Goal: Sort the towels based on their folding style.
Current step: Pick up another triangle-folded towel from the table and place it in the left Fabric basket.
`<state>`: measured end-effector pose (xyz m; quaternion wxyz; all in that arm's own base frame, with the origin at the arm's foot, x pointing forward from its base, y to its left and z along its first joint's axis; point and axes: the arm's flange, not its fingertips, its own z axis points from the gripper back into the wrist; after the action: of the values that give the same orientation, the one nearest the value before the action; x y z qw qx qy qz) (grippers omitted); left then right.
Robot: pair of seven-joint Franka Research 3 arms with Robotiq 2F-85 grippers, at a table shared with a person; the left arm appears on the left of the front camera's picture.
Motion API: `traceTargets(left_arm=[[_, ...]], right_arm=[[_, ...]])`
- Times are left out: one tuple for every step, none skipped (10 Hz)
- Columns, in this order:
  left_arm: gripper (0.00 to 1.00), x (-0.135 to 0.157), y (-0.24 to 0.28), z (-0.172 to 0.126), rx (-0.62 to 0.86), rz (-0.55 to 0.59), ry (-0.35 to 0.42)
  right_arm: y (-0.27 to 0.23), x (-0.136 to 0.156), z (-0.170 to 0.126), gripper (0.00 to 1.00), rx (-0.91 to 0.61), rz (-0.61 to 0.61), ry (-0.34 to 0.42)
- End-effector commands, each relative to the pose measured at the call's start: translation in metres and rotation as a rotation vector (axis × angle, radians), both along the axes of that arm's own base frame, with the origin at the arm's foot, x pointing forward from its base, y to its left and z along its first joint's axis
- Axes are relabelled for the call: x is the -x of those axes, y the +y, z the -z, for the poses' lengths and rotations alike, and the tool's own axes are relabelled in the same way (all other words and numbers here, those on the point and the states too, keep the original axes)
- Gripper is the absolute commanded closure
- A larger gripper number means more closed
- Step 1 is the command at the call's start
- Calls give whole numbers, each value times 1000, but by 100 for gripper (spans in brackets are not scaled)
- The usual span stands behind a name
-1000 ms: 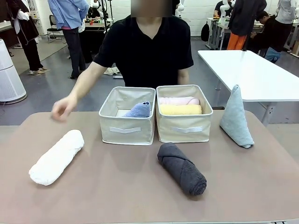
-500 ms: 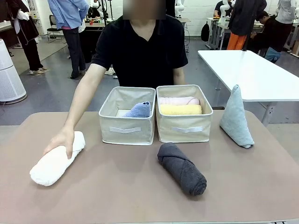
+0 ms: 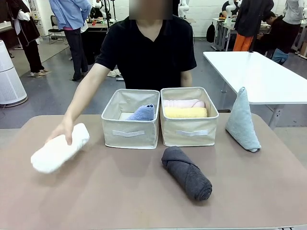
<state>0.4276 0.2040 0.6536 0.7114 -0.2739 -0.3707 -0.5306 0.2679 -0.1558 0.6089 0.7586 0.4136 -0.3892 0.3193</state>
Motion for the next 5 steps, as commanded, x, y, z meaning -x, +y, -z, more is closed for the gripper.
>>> traceTargets(left_arm=[[0, 3, -1, -2, 4, 7, -9], [0, 3, -1, -2, 4, 7, -9], [0, 3, -1, -2, 4, 7, -9], [0, 3, -1, -2, 4, 7, -9], [0, 3, -1, -2, 4, 7, -9]], right_arm=[[46, -13, -28, 0, 136, 71, 110], [74, -32, -47, 0, 200, 126, 196], [106, -53, -68, 0, 339, 184, 273], [129, -73, -77, 0, 477, 177, 358], [145, -97, -83, 0, 582, 269, 397]])
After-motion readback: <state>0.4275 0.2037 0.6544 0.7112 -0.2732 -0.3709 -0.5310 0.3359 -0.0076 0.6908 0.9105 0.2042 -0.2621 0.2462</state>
